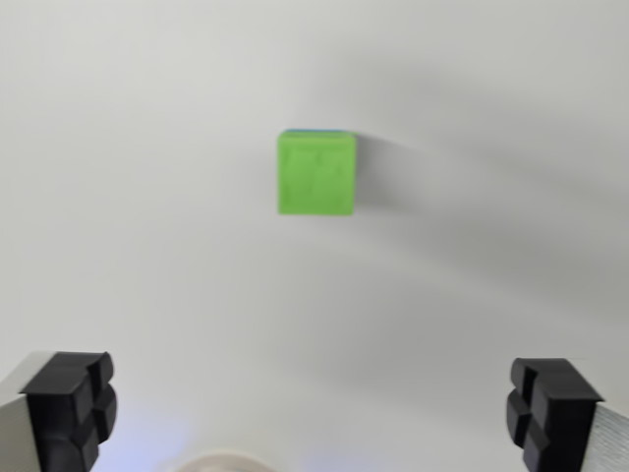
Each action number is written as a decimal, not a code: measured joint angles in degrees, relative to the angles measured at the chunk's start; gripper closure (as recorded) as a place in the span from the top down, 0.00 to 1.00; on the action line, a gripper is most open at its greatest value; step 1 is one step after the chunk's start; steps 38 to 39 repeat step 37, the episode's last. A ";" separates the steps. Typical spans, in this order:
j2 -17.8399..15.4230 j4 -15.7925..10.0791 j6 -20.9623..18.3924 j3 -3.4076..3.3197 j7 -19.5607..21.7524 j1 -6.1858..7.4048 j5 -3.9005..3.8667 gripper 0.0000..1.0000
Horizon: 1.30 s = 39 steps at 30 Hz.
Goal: Stack cube
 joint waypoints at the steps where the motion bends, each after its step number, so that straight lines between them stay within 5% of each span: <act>1: -0.09 0.26 -0.37 -0.02 0.00 0.00 0.00 1.00; 39: -0.44 1.50 -2.02 -0.10 -0.01 0.00 0.00 1.00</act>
